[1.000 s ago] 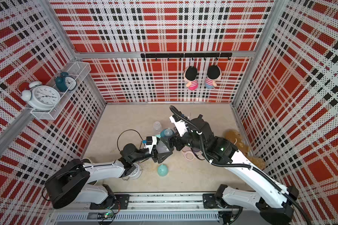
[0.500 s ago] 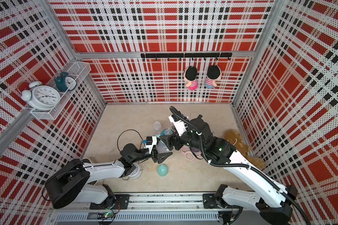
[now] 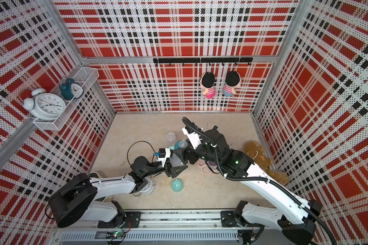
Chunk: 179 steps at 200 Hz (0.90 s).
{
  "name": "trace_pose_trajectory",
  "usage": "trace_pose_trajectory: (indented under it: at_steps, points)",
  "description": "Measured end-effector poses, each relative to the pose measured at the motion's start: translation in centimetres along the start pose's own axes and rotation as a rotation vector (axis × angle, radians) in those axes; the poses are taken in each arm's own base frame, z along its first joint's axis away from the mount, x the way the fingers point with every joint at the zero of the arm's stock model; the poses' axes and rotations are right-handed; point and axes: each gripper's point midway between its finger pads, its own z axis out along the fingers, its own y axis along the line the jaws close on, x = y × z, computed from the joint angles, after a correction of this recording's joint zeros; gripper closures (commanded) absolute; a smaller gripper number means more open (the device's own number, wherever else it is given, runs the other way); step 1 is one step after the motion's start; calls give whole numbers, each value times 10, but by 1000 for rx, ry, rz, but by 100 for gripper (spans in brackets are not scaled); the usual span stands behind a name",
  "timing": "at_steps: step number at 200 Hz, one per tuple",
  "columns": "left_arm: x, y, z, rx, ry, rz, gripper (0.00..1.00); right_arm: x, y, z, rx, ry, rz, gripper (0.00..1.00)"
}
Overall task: Assemble the baby bottles
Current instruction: Screw the nipple onto the baby bottle.
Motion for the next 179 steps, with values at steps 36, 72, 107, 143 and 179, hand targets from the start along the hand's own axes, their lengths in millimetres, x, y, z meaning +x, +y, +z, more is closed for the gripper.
trace_pose_trajectory:
  at_steps: [36,72,107,143,179]
  points:
    - [0,0,0,0,0,-1,100,-1,0,0,-6,-5,-1,24]
    - [0,0,0,1,1,-4,100,-1,-2,2,-2,-2,0,35]
    - [1,1,0,-2,2,-9,100,-2,-3,5,-2,-5,-1,41]
    - [3,6,0,-34,9,-16,100,-1,-6,9,13,-1,10,49]
    - [4,20,2,-158,3,-1,100,-4,-19,17,88,10,90,59]
